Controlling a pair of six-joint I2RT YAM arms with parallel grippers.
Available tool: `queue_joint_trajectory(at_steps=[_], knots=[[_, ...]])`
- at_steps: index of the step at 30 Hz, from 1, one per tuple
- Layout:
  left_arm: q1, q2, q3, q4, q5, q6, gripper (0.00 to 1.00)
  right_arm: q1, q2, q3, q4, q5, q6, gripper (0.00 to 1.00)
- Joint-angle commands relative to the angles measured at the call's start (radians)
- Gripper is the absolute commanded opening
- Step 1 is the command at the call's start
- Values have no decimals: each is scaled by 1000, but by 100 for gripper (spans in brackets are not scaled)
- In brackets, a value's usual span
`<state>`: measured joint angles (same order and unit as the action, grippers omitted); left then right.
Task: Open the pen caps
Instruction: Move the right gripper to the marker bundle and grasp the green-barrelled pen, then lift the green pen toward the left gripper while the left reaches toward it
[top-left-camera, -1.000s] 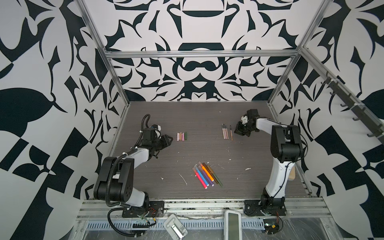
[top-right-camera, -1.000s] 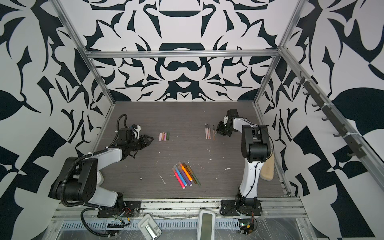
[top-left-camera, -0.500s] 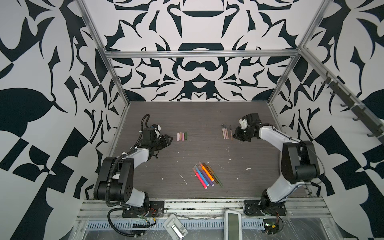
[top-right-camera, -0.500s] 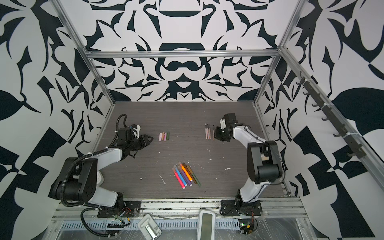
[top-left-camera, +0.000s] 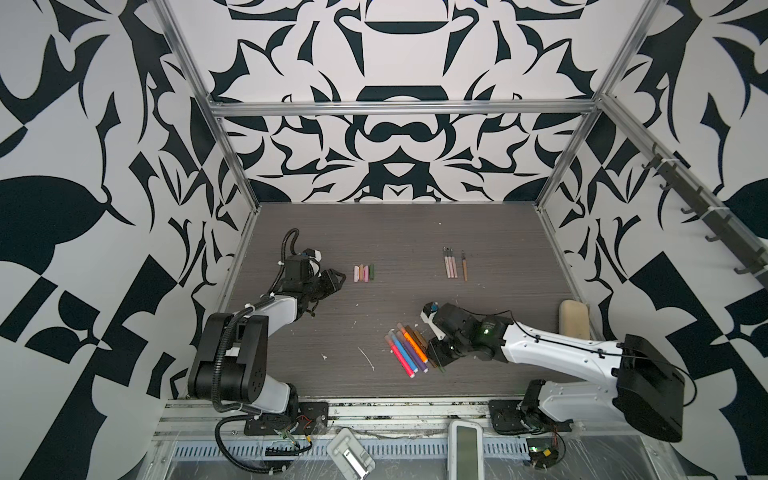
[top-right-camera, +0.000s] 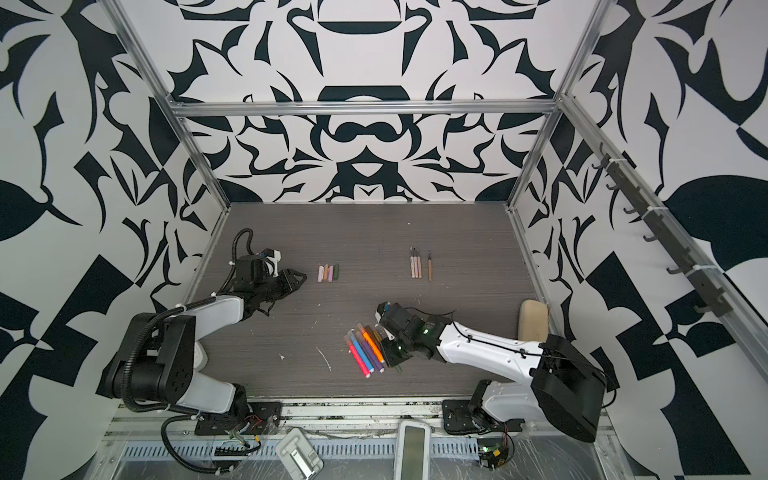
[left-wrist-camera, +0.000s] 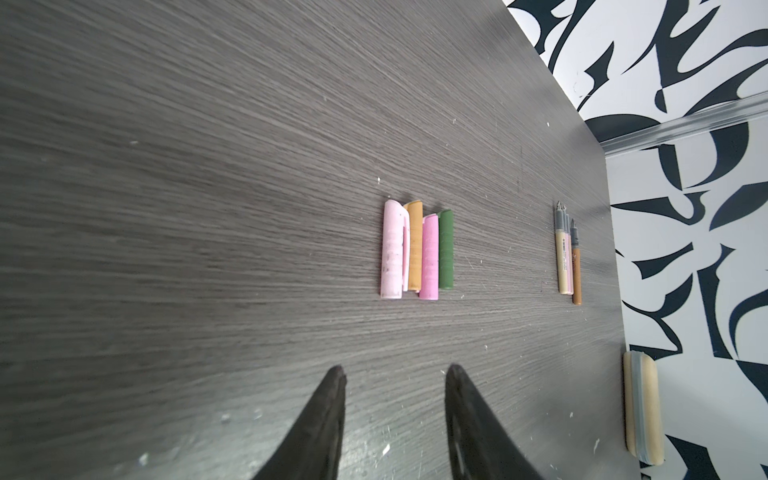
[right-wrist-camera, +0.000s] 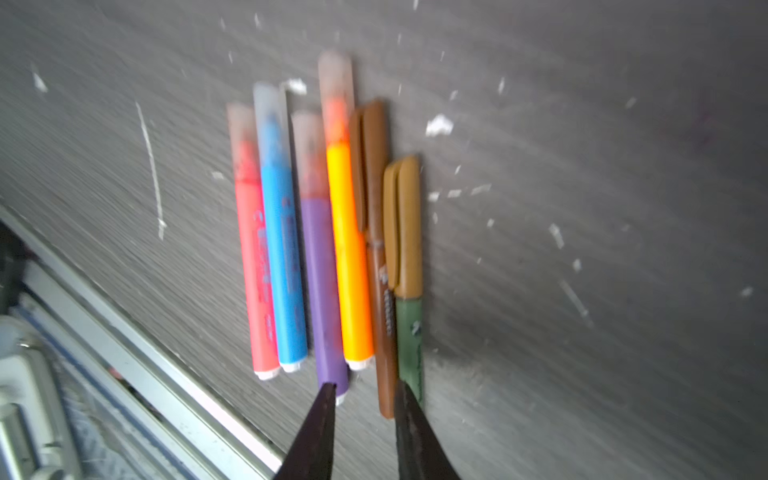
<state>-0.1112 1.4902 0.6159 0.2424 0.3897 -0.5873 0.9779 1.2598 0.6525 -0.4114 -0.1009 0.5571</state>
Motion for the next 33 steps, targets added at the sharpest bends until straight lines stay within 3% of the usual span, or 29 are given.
queue_joint_trajectory(at_steps=[1,11,26,33], knots=[[5,12,15,11,17,-5,43,57,-3,-7,-11,108,77,28],[7,15,16,12,18,-6,43,102,-8,-23,-85,212,110,28],[13,19,17,12,25,-9,43,102,101,-44,-46,167,116,27],[13,8,10,11,22,-14,42,100,108,-4,-108,238,105,13]])
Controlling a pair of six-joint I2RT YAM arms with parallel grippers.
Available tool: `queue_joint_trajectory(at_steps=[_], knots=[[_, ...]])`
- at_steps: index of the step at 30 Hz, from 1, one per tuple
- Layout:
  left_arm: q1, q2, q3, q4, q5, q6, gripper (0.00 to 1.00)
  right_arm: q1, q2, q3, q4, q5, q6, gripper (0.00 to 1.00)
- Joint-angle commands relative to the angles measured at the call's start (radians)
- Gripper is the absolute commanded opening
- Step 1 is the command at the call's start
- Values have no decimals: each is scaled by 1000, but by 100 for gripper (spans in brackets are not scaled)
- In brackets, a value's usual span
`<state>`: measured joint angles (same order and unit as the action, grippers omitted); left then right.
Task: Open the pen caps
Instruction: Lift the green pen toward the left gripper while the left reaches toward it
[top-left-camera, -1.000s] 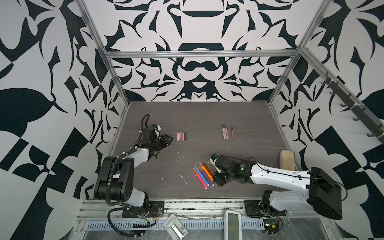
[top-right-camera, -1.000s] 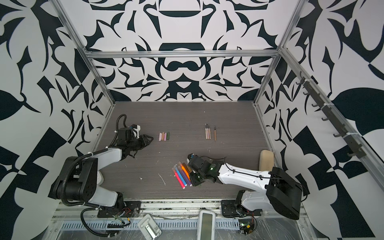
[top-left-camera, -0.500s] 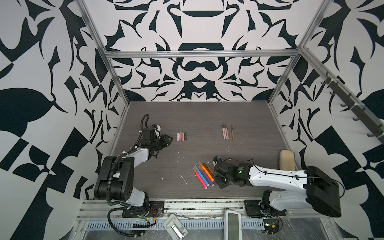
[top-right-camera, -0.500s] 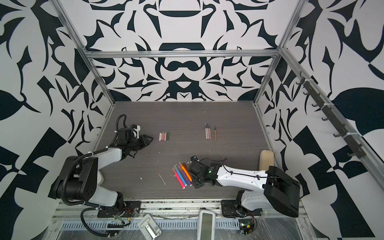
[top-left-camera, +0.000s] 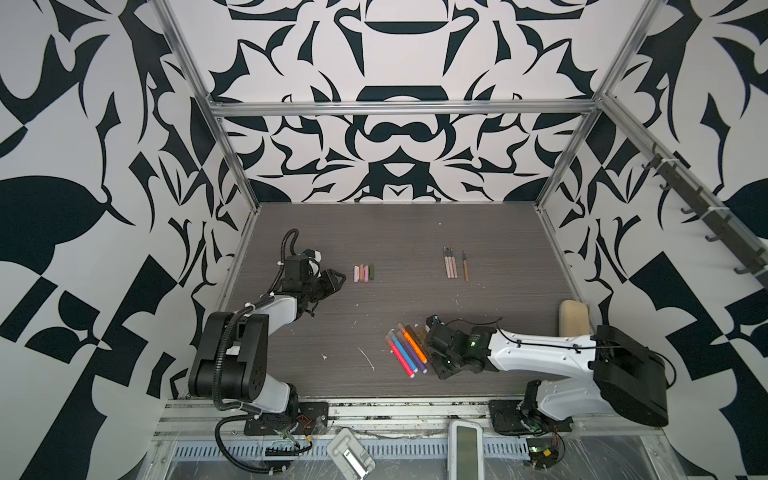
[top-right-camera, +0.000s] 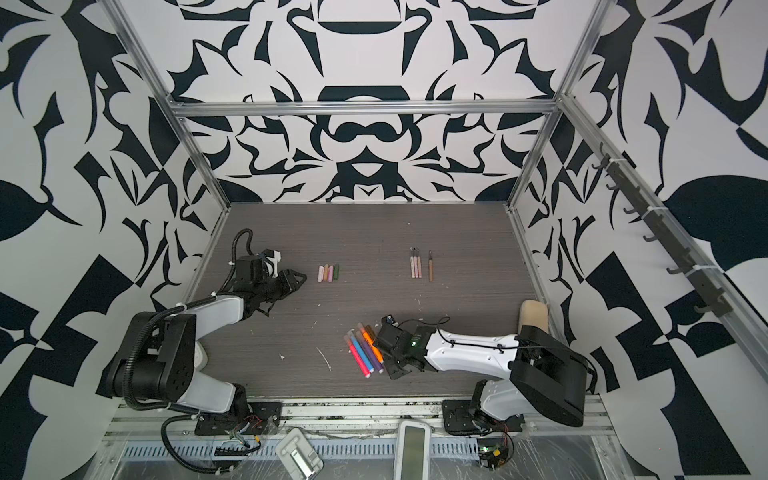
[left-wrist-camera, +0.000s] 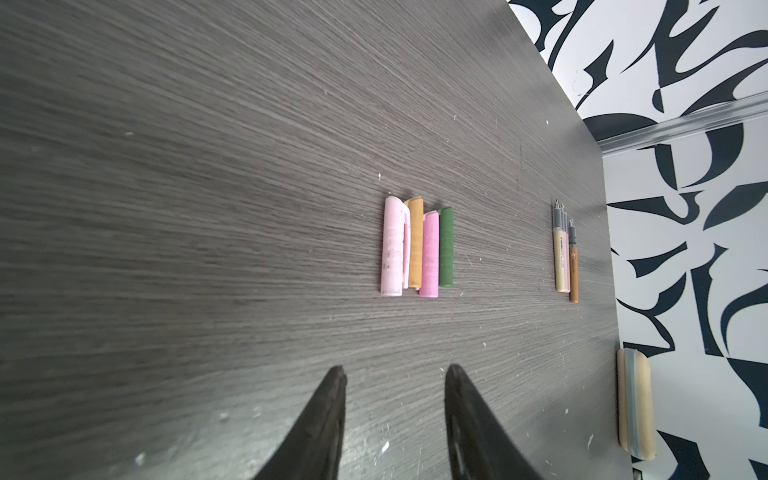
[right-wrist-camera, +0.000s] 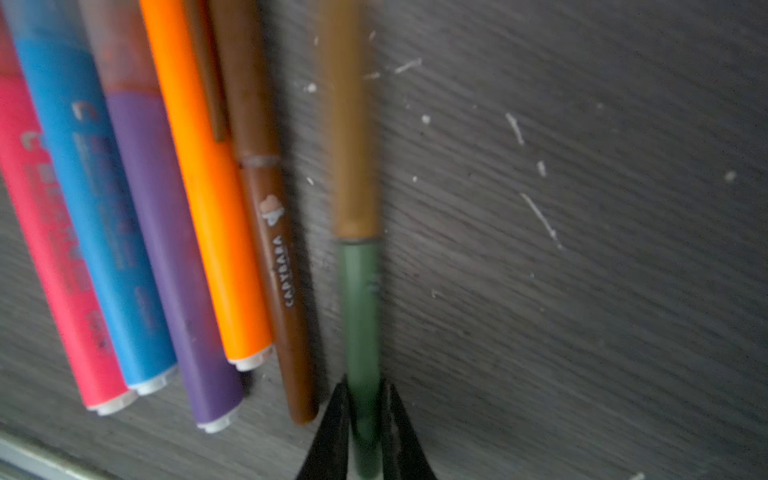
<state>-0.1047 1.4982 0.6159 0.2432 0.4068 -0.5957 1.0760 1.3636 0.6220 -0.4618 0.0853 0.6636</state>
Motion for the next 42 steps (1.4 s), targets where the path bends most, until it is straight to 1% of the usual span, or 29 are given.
queue_joint_trajectory(at_steps=[1,3,4,5,6,7,10,12,14,17,20,24,30,33,37,40,42], knots=[[3,-9,11,-2,8,-18,42,0,-6,45,-82,67,-15,12],[-21,-21,2,14,57,-92,43,-10,-28,87,-131,96,-56,11],[-55,-21,-7,44,79,-138,46,-16,-39,109,-156,98,-84,9],[-101,-25,-7,61,90,-178,48,-24,-53,131,-170,137,-112,7],[-148,-29,3,59,83,-203,49,-31,-65,148,-176,132,-132,6],[-203,-35,19,43,62,-223,51,-45,-77,167,-175,98,-157,4],[-370,-42,87,-40,-5,-257,53,-100,-110,206,-145,-52,-198,0],[-445,-34,123,-75,-23,-278,53,-133,-129,224,-132,-114,-203,0],[-490,-28,134,-73,-29,-320,53,-171,-147,233,-127,-175,-204,0],[-517,-27,125,-23,-15,-388,54,-219,-178,223,-103,-259,-192,0],[-535,-27,122,6,-9,-428,54,-258,-210,210,-81,-311,-174,0],[-551,-10,131,27,7,-468,53,-290,-235,195,-59,-361,-158,0],[-583,25,130,133,34,-549,54,-321,-242,156,18,-450,-115,0],[-600,33,123,197,41,-585,53,-345,-246,125,84,-517,-77,0],[-606,62,90,337,71,-649,53,-383,-260,82,174,-593,-27,0],[-607,106,61,487,102,-721,44,-410,-270,56,218,-638,2,0],[-607,143,45,599,120,-775,40,-428,-277,38,258,-672,30,0]])
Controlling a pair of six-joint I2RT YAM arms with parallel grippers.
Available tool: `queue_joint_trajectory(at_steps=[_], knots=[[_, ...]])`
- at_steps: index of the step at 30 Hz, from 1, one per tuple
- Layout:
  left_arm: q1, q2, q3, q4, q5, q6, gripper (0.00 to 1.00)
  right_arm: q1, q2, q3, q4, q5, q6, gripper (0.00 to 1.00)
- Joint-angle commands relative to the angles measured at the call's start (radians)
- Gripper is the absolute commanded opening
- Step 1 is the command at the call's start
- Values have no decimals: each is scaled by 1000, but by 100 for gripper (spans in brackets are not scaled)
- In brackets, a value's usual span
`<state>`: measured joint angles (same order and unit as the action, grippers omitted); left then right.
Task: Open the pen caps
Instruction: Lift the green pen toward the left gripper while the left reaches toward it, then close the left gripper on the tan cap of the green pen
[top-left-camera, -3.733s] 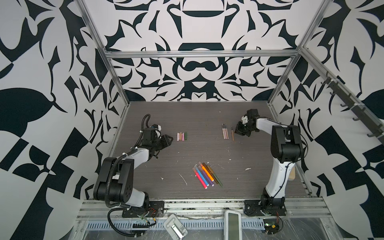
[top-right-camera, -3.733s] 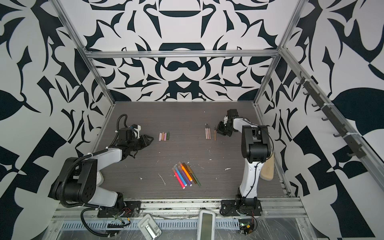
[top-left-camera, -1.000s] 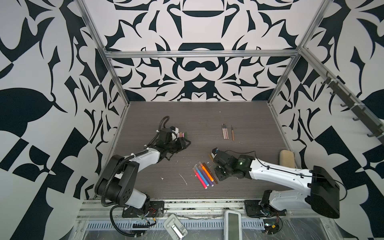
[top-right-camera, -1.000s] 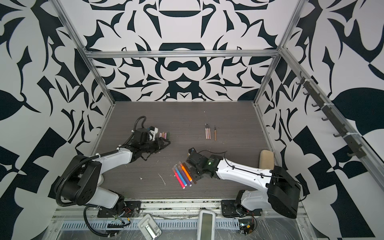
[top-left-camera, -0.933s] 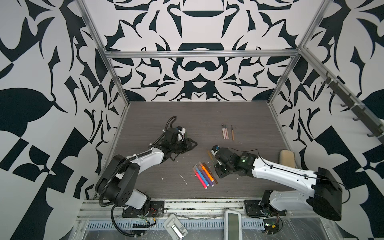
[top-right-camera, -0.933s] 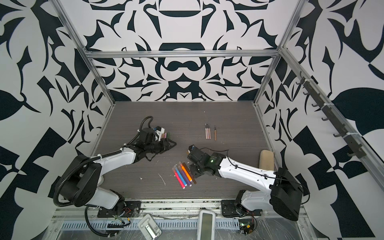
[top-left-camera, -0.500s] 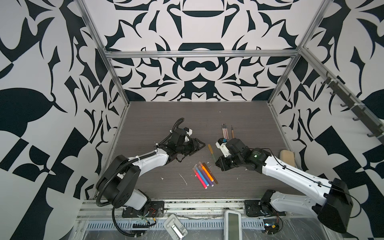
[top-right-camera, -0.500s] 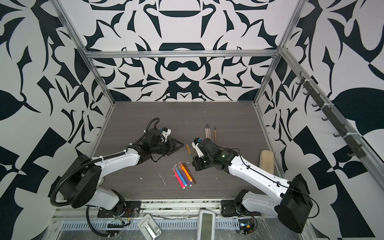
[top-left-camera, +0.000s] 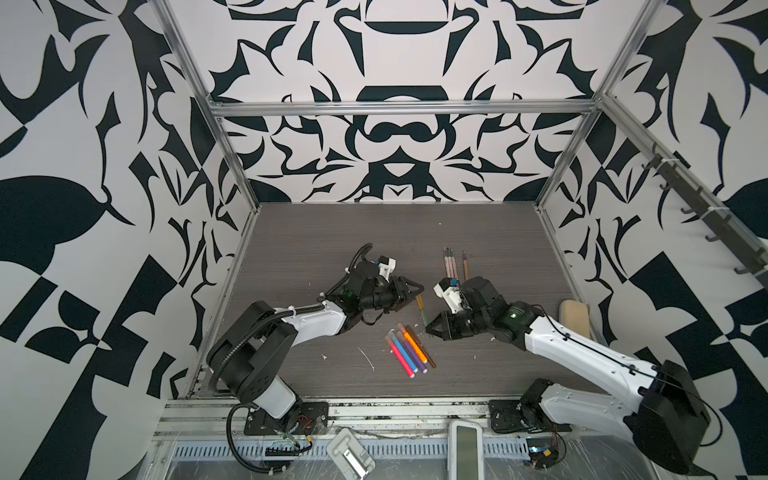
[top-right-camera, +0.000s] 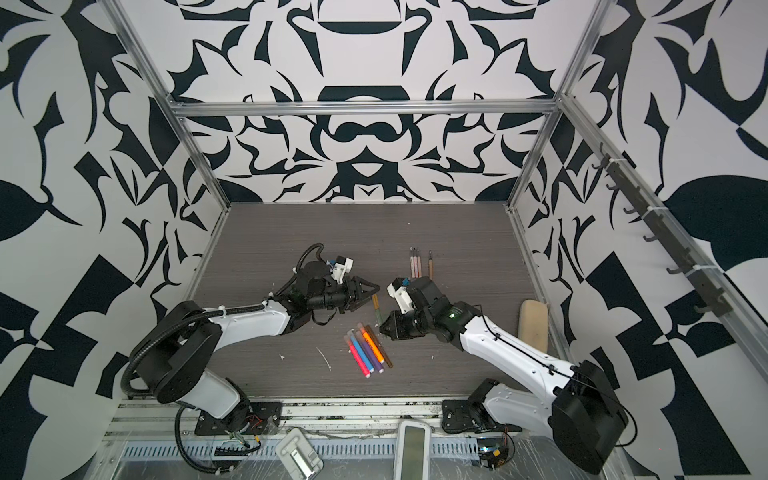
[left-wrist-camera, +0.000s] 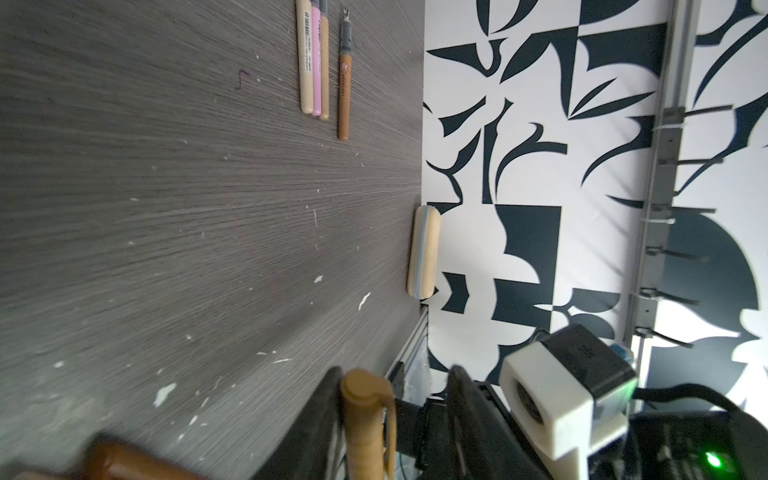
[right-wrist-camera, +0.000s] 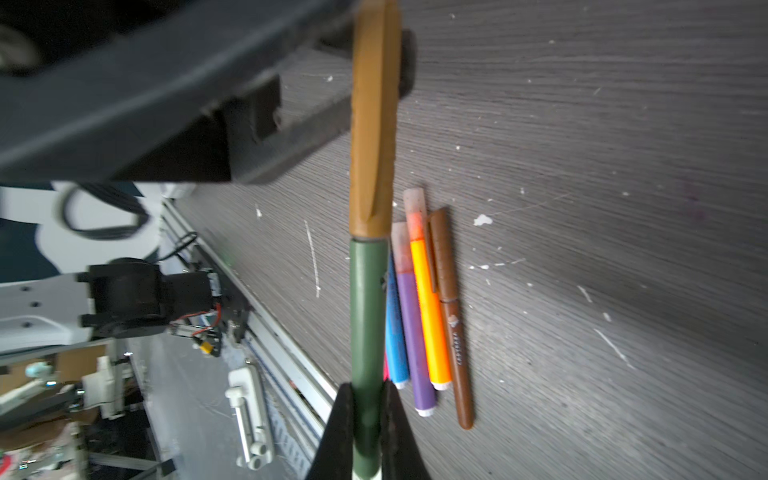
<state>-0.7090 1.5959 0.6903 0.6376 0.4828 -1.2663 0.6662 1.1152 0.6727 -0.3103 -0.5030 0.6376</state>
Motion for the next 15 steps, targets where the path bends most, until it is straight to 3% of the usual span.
queue_joint_trajectory(at_steps=[1,7,12,14,15], knots=[[-3,62,-32,245,52,-122,40,-26,-33,-19,123,-95,68,0],[-14,131,-53,421,56,-194,37,-45,-38,-18,142,-121,86,0],[-18,111,-54,392,49,-177,11,-51,-41,-25,128,-104,80,0],[-18,96,-51,361,48,-163,0,-51,-43,-25,114,-91,75,10],[-18,88,-48,339,48,-154,0,-51,-46,-23,104,-79,68,15]])
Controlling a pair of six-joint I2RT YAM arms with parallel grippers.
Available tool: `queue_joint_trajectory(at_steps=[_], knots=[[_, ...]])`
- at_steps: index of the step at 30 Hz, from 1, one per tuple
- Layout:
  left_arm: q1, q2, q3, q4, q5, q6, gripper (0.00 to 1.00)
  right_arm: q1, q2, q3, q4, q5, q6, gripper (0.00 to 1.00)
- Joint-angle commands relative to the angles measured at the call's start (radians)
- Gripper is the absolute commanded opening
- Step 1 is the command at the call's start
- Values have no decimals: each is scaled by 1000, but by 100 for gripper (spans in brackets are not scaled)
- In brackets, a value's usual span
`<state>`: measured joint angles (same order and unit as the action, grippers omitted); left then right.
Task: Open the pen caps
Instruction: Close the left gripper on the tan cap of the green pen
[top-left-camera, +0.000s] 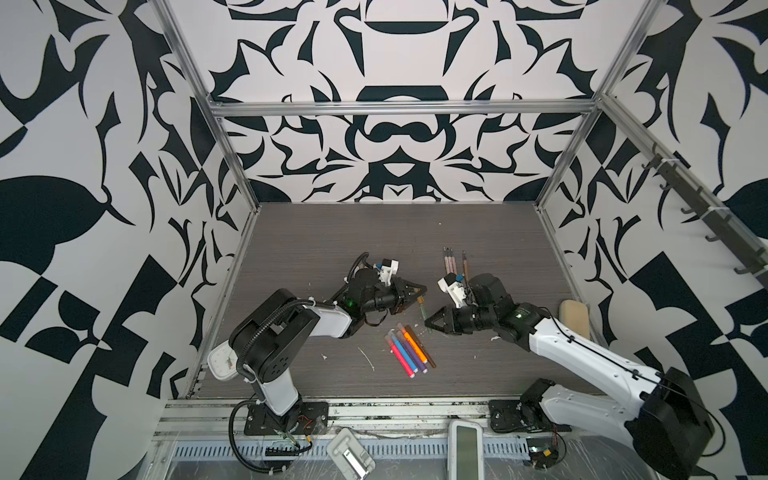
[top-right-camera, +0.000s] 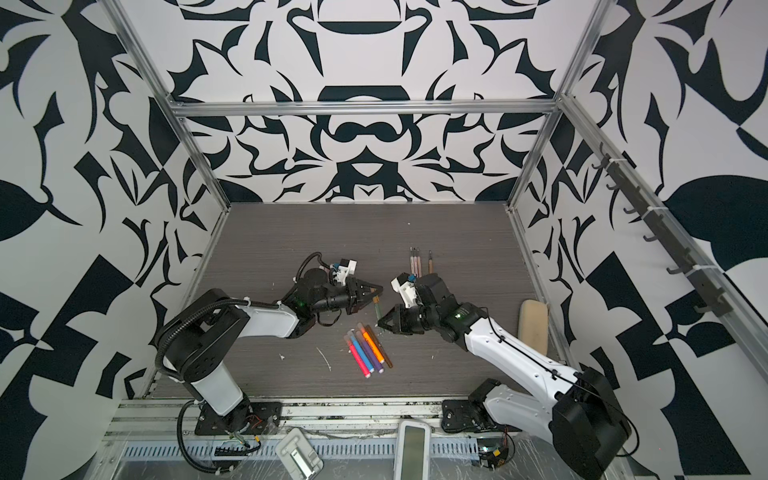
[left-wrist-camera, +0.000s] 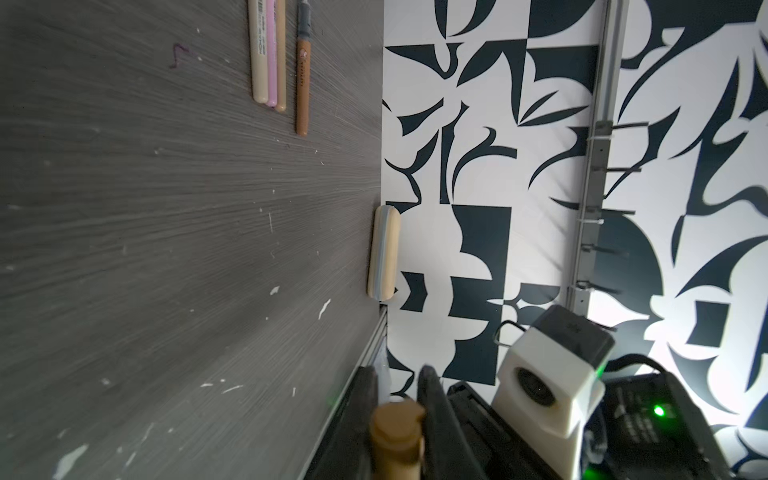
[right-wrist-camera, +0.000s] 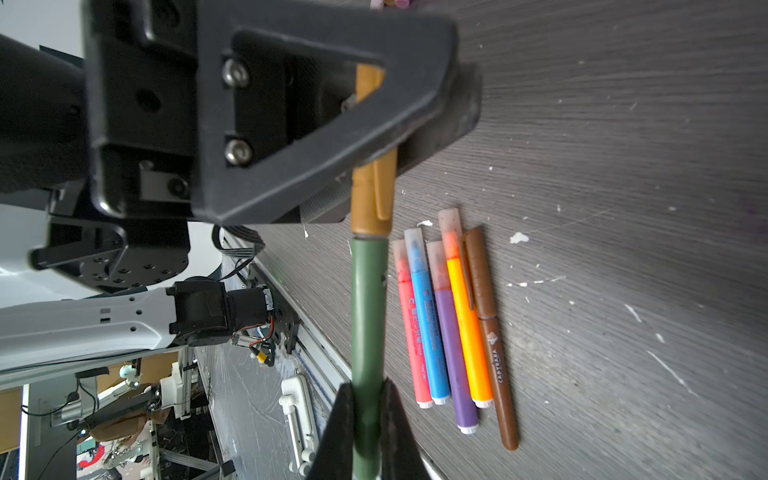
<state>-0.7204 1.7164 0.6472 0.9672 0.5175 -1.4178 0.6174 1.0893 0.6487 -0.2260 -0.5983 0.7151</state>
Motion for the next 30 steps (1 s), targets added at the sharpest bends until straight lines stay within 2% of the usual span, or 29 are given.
queue_joint_trajectory(at_steps=[1,5,8,11,21,27,30], knots=[[-8,-41,-2,-13,14,7,0,-2,-24,8,-1,36,-20,19],[-21,-85,34,-236,-21,97,0,7,-60,69,-123,161,-94,28],[-46,-131,92,-483,-87,199,0,17,-64,117,-195,233,-138,30],[-70,-157,146,-648,-142,265,0,39,-40,144,-223,263,-162,30],[-97,-142,187,-698,-152,272,0,138,68,174,-178,326,-160,31],[-99,-155,190,-707,-154,274,0,147,79,165,-165,339,-152,4],[-97,-153,200,-712,-156,283,0,151,74,153,-165,335,-149,0]])
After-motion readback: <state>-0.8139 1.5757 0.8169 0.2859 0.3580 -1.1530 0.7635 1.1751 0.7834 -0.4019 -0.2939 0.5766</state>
